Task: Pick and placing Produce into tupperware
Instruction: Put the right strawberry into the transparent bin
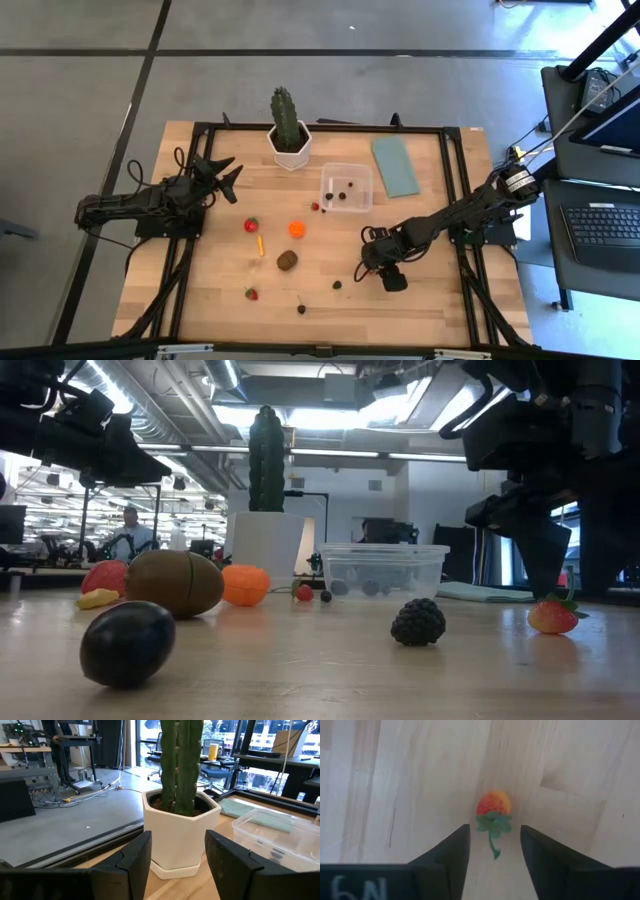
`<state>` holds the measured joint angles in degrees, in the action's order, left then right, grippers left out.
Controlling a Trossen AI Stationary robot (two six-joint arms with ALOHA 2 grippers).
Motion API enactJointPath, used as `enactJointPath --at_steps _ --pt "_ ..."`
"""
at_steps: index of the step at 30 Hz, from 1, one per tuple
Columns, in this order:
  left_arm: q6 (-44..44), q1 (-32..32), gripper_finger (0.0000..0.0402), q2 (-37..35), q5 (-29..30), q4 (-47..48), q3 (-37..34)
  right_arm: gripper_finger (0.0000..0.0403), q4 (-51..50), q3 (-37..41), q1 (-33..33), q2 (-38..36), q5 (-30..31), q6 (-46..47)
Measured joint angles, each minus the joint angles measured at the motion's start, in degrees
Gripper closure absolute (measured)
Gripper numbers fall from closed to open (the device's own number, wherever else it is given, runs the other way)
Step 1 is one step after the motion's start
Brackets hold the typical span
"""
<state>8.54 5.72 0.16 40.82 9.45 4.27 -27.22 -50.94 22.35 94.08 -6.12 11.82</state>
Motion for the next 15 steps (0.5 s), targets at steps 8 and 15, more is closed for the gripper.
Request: enactJointPath --at_steps 8,15 --pt "0.0 0.0 0.0225 0.0 0.0 0.0 0.0 0.0304 -0.4 0.0 0.0 0.0 -0.1 0.0" --pt "0.0 0.0 0.0225 0.0 0.0 0.0 0.0 0.0345 -1.1 0.0 0.0 0.0 -0.1 0.6"
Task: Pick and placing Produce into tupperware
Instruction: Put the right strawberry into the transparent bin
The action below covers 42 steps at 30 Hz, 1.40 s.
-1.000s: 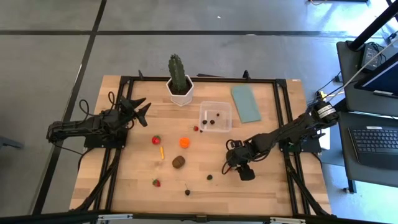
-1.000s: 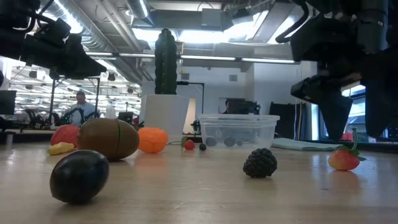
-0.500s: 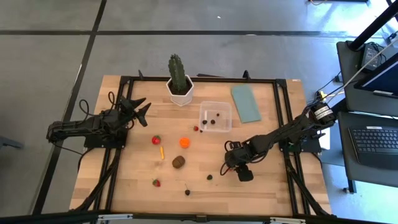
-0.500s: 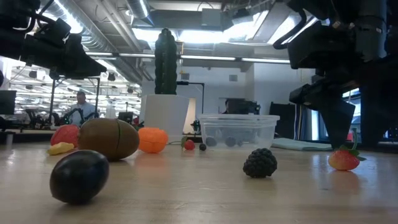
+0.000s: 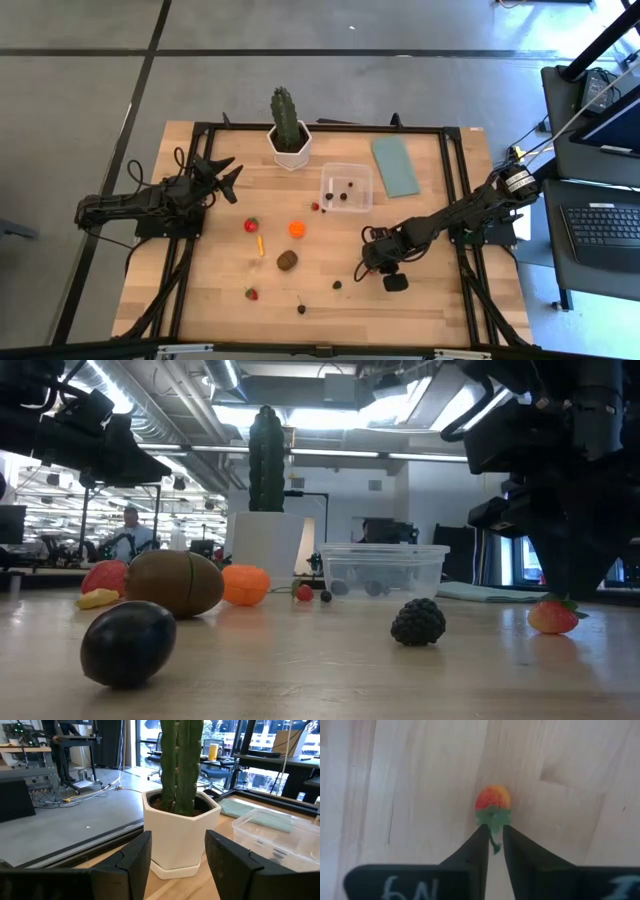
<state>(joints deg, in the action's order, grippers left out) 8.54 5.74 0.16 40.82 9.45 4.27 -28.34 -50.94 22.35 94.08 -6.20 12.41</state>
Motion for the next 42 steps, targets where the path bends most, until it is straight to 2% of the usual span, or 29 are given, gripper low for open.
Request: enactJointPath --at_steps 10,20,25,30,32,35,42 --pt "0.0 0.0 0.0225 0.0 0.0 0.0 0.0 0.0395 -0.3 0.0 -0.3 0.0 -0.1 2.3" --pt "0.0 0.0 0.0225 0.0 0.0 0.0 0.0 0.0399 -2.7 0.0 -3.9 -1.9 0.0 0.3" --pt "0.0 0.0 0.0225 0.0 0.0 0.0 0.0 0.04 -6.3 -0.1 -11.9 -8.1 2.0 -2.0" --pt "0.0 0.0 0.0225 0.0 0.0 0.0 0.0 0.0401 -1.4 -1.0 -23.3 -16.5 4.7 1.9" --pt "0.0 0.0 0.0225 0.0 0.0 0.0 0.0 0.0401 1.2 -3.0 -27.7 -18.3 4.7 4.4" --pt "0.1 0.0 0.0225 0.0 0.0 0.0 0.0 0.0401 -0.1 -8.7 -32.9 -18.1 4.6 5.1" --pt "0.1 0.0 0.0225 0.0 0.0 -0.1 0.0 0.0402 -17.1 -29.2 -40.3 -9.2 4.5 3.6"
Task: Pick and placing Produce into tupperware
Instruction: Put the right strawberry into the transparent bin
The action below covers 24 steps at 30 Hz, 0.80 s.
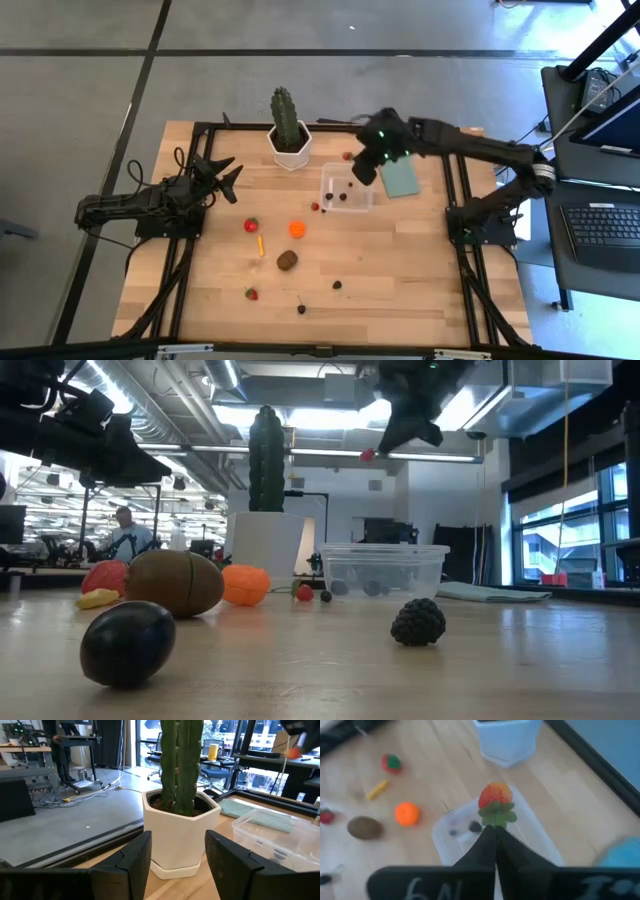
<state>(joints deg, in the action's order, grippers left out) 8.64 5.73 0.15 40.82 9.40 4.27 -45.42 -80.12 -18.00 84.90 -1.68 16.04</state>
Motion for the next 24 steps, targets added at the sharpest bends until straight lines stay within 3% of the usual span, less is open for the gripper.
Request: enactJointPath --at_steps 4,8,16,24 --pt "0.1 0.0 0.0225 0.0 0.0 0.0 0.0 0.0402 -11.2 -9.9 -1.9 8.0 0.0 -4.4" --pt "0.2 0.0 0.0225 0.0 0.0 0.0 0.0 0.0403 -16.9 -14.3 -2.5 15.7 -0.1 -8.2" --pt "0.2 0.0 0.0225 0.0 0.0 0.0 0.0 0.0403 -18.8 -14.7 -2.3 25.8 -4.0 -12.7" --pt "0.2 0.0 0.0225 0.0 0.0 0.0 0.0 0.0403 -18.7 -14.7 -0.3 30.3 -4.0 -14.9"
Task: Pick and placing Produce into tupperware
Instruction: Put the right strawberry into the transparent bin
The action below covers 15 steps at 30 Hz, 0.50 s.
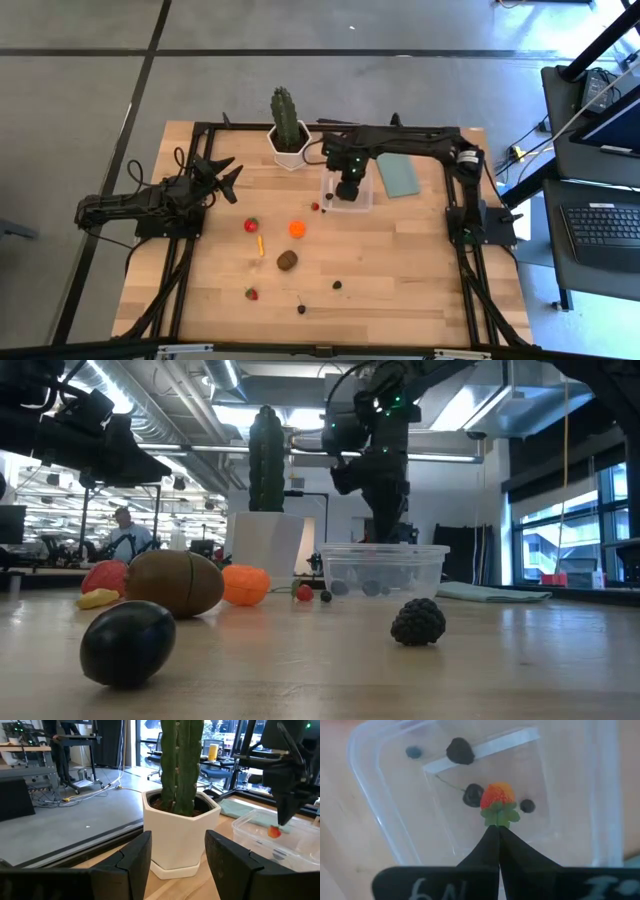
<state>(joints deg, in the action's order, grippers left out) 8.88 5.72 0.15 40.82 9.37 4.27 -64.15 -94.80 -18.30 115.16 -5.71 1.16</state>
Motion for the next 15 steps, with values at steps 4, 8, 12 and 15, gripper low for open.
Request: enactJointPath --at_steps 4,8,12,15 --pt "0.0 0.0 0.0225 0.0 0.0 0.0 0.0 0.0403 0.1 0.0 0.4 0.4 0.0 -0.1" --pt "0.0 0.0 0.0225 0.0 0.0 0.0 0.0 0.0401 0.4 0.0 0.5 0.4 0.1 -0.1" --pt "0.0 0.0 0.0225 0.0 0.0 0.0 0.0 0.0382 0.4 0.0 0.5 0.4 0.1 0.0" --pt "0.0 0.0 0.0225 0.0 0.0 0.0 0.0 0.0368 0.4 0.0 0.5 0.4 0.1 0.0"
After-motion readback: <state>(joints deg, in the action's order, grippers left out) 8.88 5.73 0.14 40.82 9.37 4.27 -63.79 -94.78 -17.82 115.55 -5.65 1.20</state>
